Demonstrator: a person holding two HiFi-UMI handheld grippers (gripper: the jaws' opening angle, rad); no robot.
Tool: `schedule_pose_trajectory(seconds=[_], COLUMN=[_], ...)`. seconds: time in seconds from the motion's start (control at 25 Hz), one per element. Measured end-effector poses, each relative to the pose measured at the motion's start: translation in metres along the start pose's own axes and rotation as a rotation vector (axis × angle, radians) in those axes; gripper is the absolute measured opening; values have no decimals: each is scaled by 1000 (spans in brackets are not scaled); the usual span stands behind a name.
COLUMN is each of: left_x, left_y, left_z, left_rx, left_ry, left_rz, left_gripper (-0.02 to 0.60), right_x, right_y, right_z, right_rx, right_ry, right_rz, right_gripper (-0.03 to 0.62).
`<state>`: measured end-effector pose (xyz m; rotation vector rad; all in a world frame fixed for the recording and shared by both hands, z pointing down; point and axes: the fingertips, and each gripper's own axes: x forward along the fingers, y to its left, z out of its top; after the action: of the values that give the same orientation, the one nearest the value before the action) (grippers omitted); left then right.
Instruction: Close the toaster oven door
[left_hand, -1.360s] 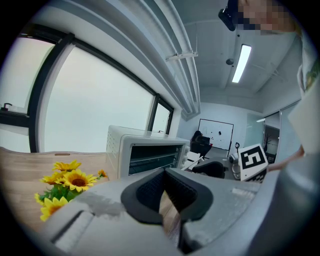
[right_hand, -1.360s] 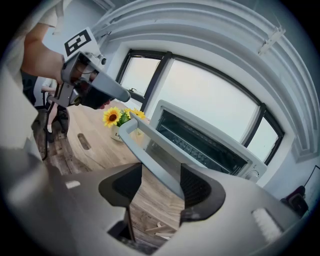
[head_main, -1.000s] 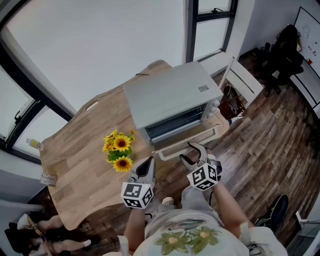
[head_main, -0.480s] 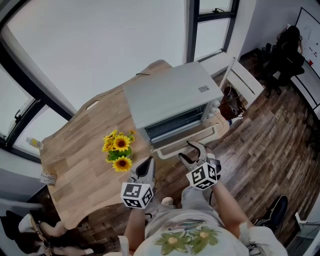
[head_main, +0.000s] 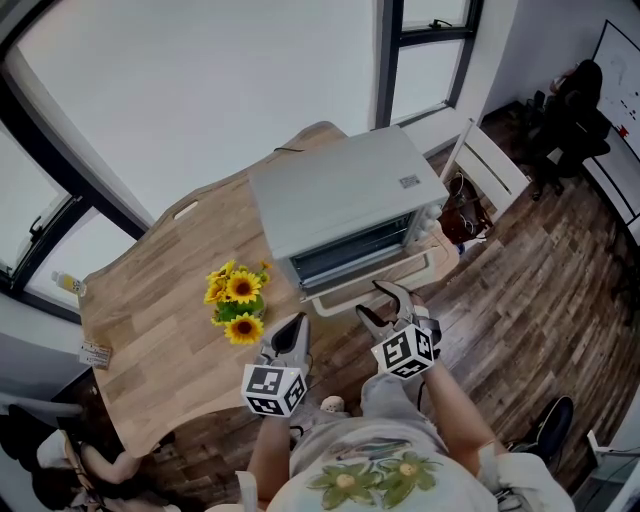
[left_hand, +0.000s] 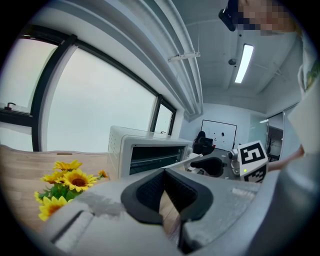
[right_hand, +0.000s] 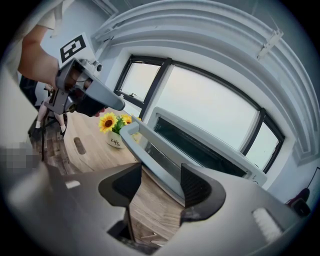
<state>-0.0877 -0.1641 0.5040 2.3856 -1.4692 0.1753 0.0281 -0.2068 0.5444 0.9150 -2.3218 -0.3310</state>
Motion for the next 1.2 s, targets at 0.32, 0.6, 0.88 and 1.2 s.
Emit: schedule_pose_trajectory(seconds=[0.32, 0.6, 0.88, 1.2], left_x=[-1, -3, -3, -2], left_y=[2, 5, 6, 5], left_z=[1, 0, 0, 1], left_rx=[-4, -10, -12, -11], left_ry=[-6, -9, -8, -6], left_rz=[13, 26, 36, 41], left_gripper=[3, 3, 3, 3], right_x=[1, 4, 6, 9], right_y=[-3, -7, -9, -13], right_z=[3, 6, 10, 12], right_rx=[-2, -4, -6, -8], right_ry=[-13, -24, -34, -34], right_rz=[2, 4, 10, 22], right_gripper=[247, 247, 247, 245])
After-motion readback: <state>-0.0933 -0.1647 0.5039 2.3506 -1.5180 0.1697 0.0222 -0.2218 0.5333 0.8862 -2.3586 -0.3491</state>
